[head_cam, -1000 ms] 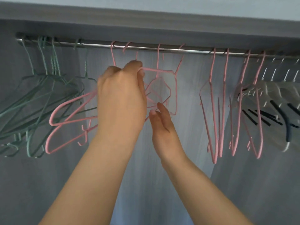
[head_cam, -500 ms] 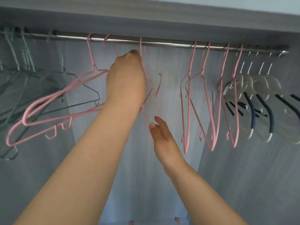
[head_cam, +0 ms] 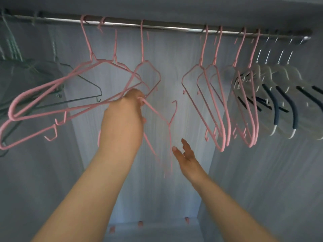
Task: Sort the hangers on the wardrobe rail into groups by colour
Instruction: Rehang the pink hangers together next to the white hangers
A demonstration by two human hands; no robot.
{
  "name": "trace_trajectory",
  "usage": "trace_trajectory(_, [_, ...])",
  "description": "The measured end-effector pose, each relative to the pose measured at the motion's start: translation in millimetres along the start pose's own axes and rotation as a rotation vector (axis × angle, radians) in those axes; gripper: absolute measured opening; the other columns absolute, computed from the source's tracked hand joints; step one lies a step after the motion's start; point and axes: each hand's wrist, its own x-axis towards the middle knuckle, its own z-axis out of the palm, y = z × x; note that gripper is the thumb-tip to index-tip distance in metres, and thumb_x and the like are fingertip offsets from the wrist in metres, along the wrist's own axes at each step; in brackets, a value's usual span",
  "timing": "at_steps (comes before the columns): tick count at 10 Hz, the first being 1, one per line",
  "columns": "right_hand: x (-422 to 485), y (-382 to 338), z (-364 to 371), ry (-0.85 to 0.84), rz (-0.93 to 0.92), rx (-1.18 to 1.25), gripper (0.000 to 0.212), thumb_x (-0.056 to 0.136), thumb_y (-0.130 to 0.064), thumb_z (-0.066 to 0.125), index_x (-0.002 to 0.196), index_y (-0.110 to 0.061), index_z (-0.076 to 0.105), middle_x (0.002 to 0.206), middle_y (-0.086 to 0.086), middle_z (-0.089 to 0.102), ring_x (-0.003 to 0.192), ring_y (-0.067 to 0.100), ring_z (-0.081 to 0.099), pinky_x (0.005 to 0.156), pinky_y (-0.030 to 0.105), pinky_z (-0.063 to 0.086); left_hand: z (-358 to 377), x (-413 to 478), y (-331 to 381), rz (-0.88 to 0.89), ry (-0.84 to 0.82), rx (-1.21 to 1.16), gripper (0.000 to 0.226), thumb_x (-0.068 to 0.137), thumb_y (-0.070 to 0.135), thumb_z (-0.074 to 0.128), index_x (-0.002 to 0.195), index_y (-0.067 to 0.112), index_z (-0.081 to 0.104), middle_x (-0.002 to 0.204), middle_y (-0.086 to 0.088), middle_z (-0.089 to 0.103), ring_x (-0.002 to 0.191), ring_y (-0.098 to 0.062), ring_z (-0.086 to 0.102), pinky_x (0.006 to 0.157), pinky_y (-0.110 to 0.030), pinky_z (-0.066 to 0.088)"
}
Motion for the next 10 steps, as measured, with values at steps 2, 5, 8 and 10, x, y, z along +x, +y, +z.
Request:
trace_trajectory(2, [15,67,-36,-0.032,0.111,-0.146,0.063,0.092,-0.039,0.045,0.145,-0.03,0.012,0.156,0.0,0.013,0.142,0.019,0.017,0.113,0.031,0.015,23,-68,-21,-0.012,0.013,-0.133,0.029,0.087,0.017,0.033,0.097,0.024,0.059,0.077,-0.002,0.069,0.061,-0.012,0.068,0.057,-0.031,0.057])
trace_trajectory(5, [22,124,-52,-0.148,0.166,-0.543,0.076,0.088,-0.031,0.054,0.146,-0.014,0.008,0.156,0.006,0.013,0.142,0.021,0.016,0.115,0.031,0.014,39,-155,-138,-0.567,0.057,-0.472,0.03,0.095,0.004,0.038,0.087,0.022,0.061,0.076,0.018,0.071,0.051,-0.006,0.066,0.043,-0.011,0.046])
trace_trajectory(8, [15,133,-65,-0.305,0.183,-0.62,0.019,0.092,-0.017,0.047,0.075,-0.023,0.056,0.089,0.01,0.063,0.083,0.024,0.059,0.081,0.032,0.046,14,-171,-214,-0.932,-0.094,-0.558,0.023,0.096,0.021,0.04,0.105,0.021,0.061,0.084,0.02,0.071,0.08,0.005,0.064,0.075,-0.022,0.052])
trace_trajectory(10, [-6,80,-61,-0.338,0.361,-0.158,0.027,0.093,-0.014,0.043,0.076,-0.009,0.063,0.048,-0.003,0.037,0.041,0.011,0.031,0.038,0.017,0.04,39,-175,-211,-0.97,-0.152,-0.372,0.028,0.069,-0.012,0.056,0.097,-0.015,0.06,0.082,-0.037,0.065,0.073,-0.05,0.064,0.069,-0.052,0.056])
